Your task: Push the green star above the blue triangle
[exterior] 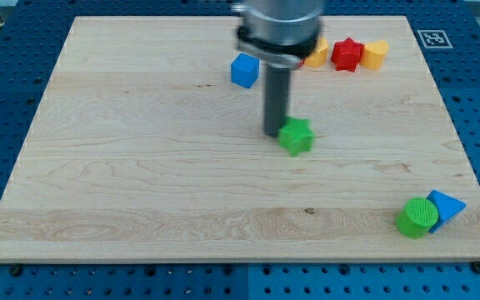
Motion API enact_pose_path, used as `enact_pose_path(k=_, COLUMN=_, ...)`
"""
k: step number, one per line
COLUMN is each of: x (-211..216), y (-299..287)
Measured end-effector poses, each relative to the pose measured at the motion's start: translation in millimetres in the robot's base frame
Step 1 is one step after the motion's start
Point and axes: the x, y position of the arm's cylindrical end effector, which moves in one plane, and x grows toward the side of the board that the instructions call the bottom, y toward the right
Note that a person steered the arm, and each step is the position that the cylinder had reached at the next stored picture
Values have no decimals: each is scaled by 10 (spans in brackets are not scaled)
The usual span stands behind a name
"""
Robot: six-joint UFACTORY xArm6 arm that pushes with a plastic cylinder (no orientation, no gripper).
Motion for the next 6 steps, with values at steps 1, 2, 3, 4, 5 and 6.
enact_pose_path(k=1, x=4, y=-53)
enact_pose_path(k=2, x=154, y=-304)
enact_pose_path(k=3, x=204, y=177)
enact_pose_path(k=4, x=204, y=880)
enact_pose_path(k=5, x=238, y=993)
enact_pose_path(k=6, x=430, y=807)
